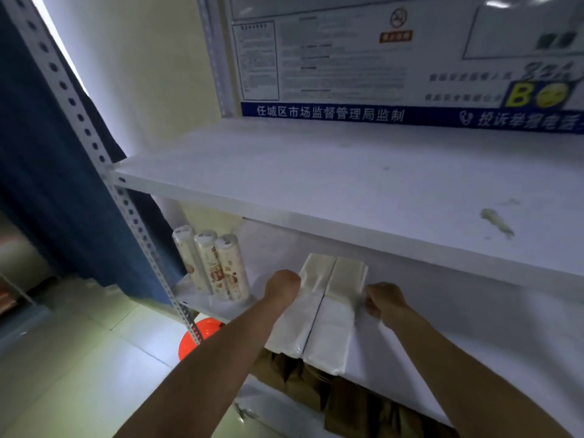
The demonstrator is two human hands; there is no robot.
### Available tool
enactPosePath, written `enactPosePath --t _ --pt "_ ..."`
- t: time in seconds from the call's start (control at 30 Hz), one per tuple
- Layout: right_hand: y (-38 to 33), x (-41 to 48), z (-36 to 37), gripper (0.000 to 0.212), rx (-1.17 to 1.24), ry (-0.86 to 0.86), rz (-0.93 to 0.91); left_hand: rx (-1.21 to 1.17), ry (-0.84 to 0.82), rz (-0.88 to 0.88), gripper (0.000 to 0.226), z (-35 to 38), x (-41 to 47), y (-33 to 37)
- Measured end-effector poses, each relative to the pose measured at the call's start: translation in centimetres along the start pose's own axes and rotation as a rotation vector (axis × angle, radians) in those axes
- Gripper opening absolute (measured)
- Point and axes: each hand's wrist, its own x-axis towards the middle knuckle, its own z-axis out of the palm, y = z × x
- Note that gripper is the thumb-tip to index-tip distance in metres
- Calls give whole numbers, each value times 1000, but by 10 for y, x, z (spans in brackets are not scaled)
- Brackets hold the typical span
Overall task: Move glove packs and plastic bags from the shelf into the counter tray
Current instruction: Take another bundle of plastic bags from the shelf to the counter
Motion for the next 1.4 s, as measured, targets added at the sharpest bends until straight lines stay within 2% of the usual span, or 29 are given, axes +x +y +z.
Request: enactPosePath --t 0.13,0.27,0.3,0.4,0.53,0.6,0.7,0.8,1.0,1.13,1.2,1.4 --pt "5 -4 19 6 16 25 47 197 -164 66 30 4 31 -8" --pt "4 -5 34 11 -42 115 80 -99 -282 -100 31 -5 33 -8" --pt "2 -9 37 11 -32 115 96 -128 -297 -89 30 -6 34 -10" --pt "-3 -23 48 6 -5 126 148 -127 -366 -94 20 -12 40 -14" --pt "-1 -36 54 9 -37 130 152 -134 -436 -131 27 -3 66 -30" --pt "-2 -44 52 14 23 126 132 -191 -470 -131 26 3 74 -37" --pt "-6 -50 42 19 145 114 120 -341 -488 -160 16 -21 35 -20" --pt "-16 -51 33 24 242 64 93 -442 -552 -200 21 -23 18 -16" --pt "-14 -50 66 28 217 -21 83 -512 -529 -227 19 -22 13 -19" --pt "-3 -53 88 28 -222 121 73 -469 -503 -212 12 -28 10 -20" --pt "-2 -57 88 26 -309 135 55 -453 -510 -202 14 -28 9 -19" --pt "2 -60 92 24 -100 163 78 -424 -531 -184 20 -16 5 -17"
